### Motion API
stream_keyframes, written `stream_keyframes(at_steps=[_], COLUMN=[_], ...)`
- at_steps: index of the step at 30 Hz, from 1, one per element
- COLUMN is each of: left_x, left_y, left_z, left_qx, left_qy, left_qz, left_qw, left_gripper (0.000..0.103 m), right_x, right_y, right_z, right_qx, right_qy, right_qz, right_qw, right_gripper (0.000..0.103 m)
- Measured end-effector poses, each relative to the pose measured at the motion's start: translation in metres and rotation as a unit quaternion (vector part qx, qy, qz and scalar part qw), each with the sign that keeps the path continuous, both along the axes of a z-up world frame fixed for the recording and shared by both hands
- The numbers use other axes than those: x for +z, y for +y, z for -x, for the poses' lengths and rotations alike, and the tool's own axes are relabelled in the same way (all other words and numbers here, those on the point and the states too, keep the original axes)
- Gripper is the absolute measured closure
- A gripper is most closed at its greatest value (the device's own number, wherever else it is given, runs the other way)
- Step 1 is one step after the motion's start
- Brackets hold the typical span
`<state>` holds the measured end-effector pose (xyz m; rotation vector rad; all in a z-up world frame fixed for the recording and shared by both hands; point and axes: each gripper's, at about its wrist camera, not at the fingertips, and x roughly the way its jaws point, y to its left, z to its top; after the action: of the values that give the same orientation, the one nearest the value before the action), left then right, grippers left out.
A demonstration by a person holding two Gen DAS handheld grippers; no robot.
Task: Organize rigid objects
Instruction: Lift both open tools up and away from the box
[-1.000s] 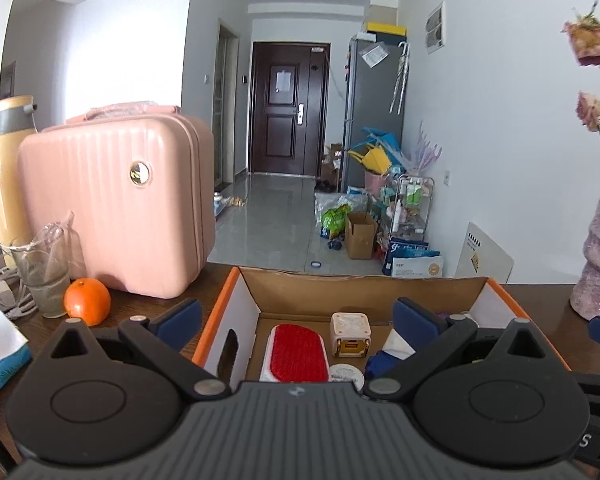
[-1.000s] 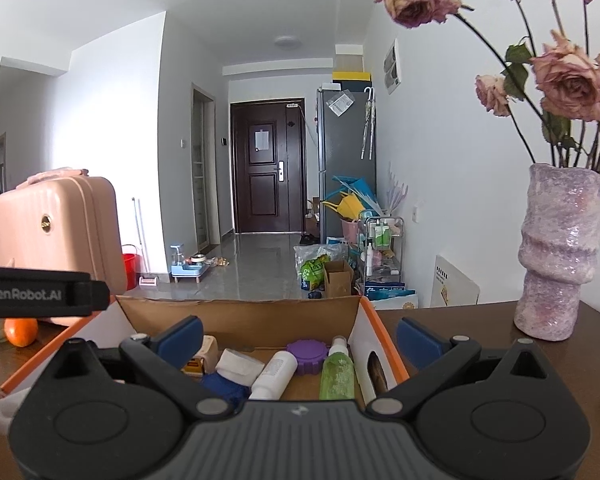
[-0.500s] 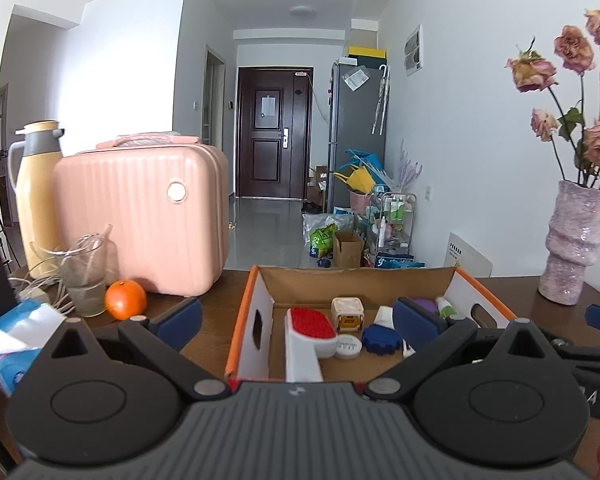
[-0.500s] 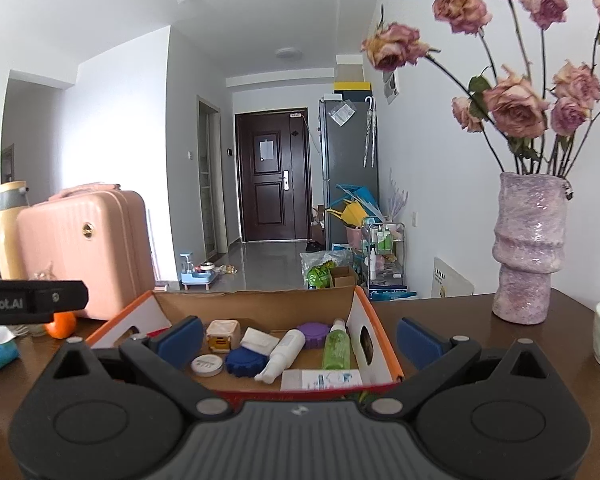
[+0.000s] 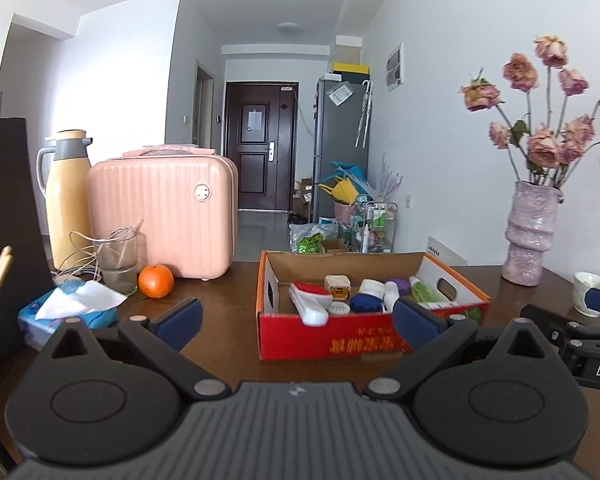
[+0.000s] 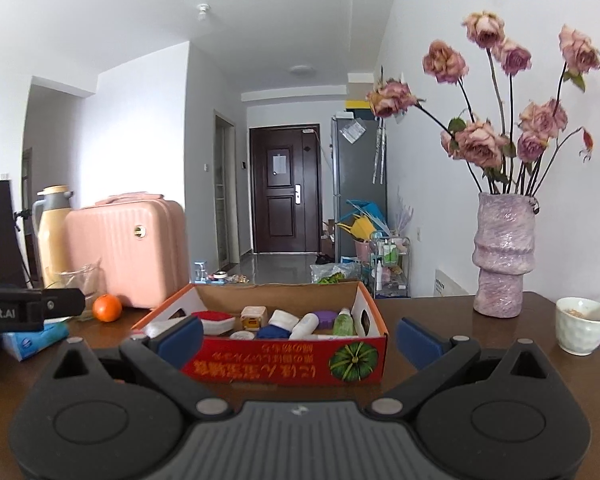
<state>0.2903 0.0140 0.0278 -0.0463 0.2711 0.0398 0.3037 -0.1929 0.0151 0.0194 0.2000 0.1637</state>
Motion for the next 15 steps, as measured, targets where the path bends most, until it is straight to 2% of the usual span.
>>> stream_keyframes(at_steps=[15], left_x=[-0.032], left_y=[0.008], left_z=[0.109], left_qx=[-0.008], left_qy=[0.005], left_qz=[-0.001], left_qw=[1.0], left_gripper=[0.0], right_x=[-0.016], right_y=[-0.007], right_z=[0.109], right_qx=[0.01], right_qy=[0.003], right_qz=[0.007], right_qw=[1.0], right_gripper=[0.0])
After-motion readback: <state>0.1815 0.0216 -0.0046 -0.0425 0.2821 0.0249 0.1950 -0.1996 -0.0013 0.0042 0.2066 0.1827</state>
